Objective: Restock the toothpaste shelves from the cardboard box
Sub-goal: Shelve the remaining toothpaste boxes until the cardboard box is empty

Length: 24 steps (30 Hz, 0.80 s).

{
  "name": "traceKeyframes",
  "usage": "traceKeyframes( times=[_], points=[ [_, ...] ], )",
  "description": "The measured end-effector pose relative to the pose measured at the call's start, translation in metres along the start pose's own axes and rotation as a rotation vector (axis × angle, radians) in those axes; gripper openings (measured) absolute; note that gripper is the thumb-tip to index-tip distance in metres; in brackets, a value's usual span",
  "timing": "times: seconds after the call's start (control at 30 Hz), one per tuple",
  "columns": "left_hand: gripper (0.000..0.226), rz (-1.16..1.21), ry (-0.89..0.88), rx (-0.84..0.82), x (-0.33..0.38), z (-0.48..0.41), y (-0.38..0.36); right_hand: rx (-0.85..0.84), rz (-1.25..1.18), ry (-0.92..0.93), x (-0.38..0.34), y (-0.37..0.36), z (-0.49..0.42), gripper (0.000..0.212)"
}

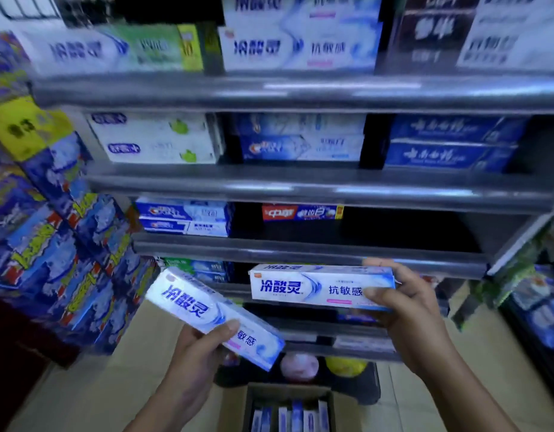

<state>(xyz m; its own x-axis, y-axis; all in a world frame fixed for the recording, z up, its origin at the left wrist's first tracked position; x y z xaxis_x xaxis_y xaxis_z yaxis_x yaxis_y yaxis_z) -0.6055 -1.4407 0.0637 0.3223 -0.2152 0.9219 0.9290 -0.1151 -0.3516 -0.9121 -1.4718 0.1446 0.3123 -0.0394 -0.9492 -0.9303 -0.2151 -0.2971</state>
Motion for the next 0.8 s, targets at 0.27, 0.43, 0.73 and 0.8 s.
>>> traceKeyframes(
  times=[0.27,0.43,0.73,0.8],
  points=[
    [0.077,-0.184,-0.3,-0.168,0.128,-0.013,-0.01,-0.064,0.054,0.23,-0.089,-0.033,-0.036,0.041],
    [0.091,-0.306,-0.382,-0.325,0.192,-0.029,-0.044,-0.125,0.035,0.341,-0.134,-0.042,-0.055,0.042],
    [0.074,-0.241,-0.595,-0.387,0.275,-0.045,-0.077,-0.054,0.184,0.593,-0.196,-0.066,-0.085,0.049],
    [0.068,-0.257,-0.629,-0.362,0.293,-0.051,-0.082,0.051,0.292,0.634,-0.208,-0.069,-0.096,0.051]
  ],
)
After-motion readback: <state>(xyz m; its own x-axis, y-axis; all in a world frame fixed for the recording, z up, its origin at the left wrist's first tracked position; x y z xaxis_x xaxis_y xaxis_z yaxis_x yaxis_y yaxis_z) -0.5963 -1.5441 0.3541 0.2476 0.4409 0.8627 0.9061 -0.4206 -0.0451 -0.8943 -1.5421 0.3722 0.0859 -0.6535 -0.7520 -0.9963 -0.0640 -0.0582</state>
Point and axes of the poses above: each hand's wrist, its own z-axis away from the middle knuckle, its own y-axis out of the back of the hand, x = y × z, the point moved 3 cm from there along -z, towards the middle knuckle, and after that the axes turned 15 degrees about -x, right-handed, at the moved point
